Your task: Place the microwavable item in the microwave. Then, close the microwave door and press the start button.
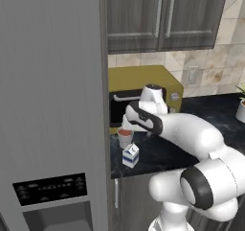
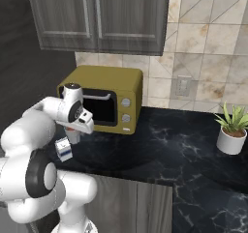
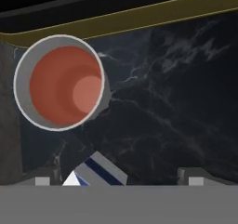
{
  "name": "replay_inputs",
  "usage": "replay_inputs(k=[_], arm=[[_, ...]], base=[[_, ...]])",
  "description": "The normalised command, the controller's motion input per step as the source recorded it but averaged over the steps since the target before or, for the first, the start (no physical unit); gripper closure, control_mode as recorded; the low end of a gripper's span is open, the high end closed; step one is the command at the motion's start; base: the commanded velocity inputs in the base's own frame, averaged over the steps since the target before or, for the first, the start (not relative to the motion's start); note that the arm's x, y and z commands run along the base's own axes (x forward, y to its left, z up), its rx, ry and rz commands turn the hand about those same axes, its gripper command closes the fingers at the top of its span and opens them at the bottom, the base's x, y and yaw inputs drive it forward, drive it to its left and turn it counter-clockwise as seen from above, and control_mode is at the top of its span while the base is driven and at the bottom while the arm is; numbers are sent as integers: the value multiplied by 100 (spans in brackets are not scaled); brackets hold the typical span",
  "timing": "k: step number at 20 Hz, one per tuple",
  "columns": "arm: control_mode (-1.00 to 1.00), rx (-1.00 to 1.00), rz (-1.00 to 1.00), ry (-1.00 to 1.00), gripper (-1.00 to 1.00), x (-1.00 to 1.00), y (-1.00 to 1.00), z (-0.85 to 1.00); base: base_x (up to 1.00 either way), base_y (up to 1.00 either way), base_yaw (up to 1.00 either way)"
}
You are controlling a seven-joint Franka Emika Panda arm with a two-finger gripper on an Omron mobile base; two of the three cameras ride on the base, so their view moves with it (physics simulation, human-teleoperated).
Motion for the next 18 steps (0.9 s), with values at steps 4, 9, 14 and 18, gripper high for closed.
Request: replay_inputs(k=[4, 9, 14, 18], arm=[[-100, 0, 0, 9, -100, 24, 0, -27], [-100, 0, 0, 4, -100, 18, 0, -10], [-100, 0, 0, 0, -100, 1, 1, -2], [-100, 0, -2, 3, -100, 11, 11, -8]], base=[[0, 0, 0], [0, 0, 0], [0, 0, 0], [0, 0, 0]])
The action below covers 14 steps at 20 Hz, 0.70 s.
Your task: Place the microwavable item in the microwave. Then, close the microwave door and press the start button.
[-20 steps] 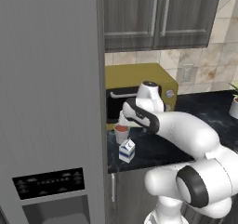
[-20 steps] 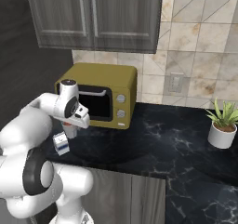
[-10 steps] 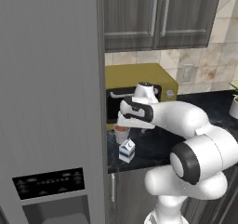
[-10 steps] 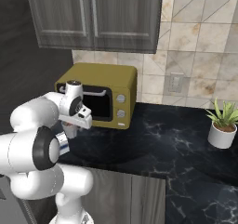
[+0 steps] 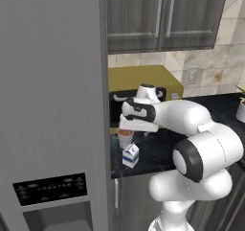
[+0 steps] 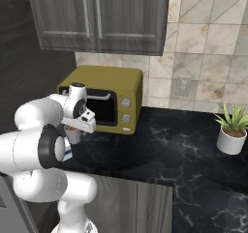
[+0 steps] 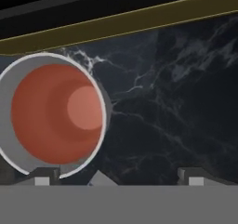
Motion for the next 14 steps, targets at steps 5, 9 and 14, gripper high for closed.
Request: replay_inputs(k=[5, 9, 14], arm=[[-100, 0, -2, 5, -100, 25, 13, -17], [-100, 0, -3, 1, -100, 15, 6, -5], [-100, 0, -2, 0, -100, 4, 3, -9]], base=[[0, 0, 0], [0, 0, 0], [0, 0, 0]])
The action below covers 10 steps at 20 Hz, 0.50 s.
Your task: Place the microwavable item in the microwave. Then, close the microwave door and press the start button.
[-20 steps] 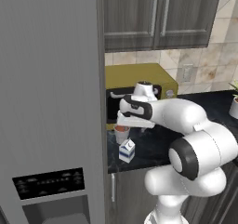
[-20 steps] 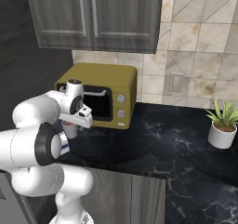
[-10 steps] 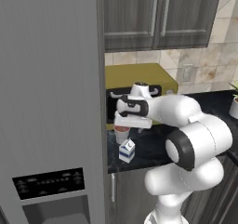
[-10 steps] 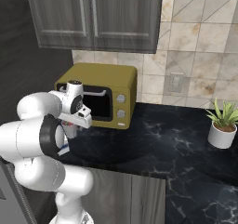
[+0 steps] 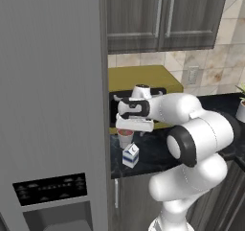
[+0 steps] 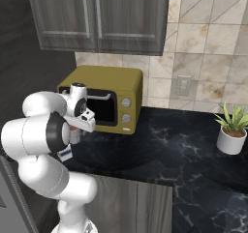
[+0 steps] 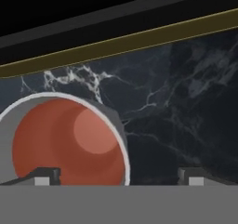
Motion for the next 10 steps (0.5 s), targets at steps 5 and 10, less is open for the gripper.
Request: replay_inputs(k=[5, 10], arm=[[-100, 0, 0, 1, -100, 1, 8, -28], [-100, 0, 0, 0, 100, 0, 10, -30]], base=[[0, 0, 0], [0, 0, 0]])
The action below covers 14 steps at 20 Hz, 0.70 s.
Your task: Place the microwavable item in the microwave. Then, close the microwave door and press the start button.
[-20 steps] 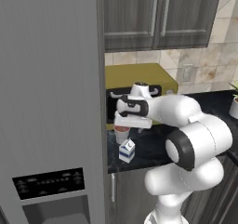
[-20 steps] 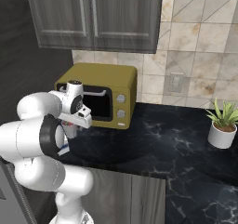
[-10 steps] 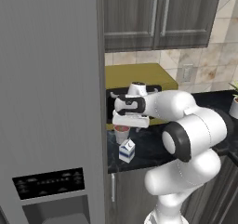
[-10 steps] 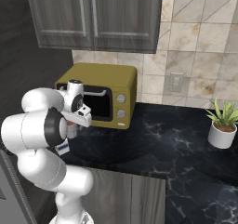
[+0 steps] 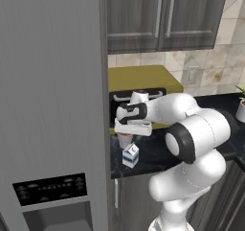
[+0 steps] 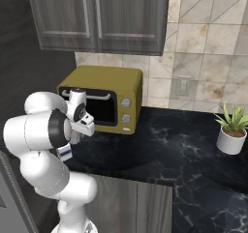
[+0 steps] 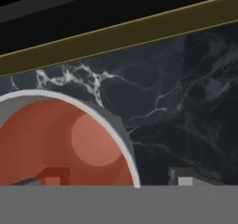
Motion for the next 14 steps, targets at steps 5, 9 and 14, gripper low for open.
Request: replay_inputs(k=[5, 9, 14], arm=[[-100, 0, 0, 0, 100, 0, 4, -10], [-100, 0, -1, -6, 100, -18, 1, 8], [-100, 0, 0, -18, 100, -61, -7, 74]], base=[[0, 0, 0], [0, 0, 0], [0, 0, 0]])
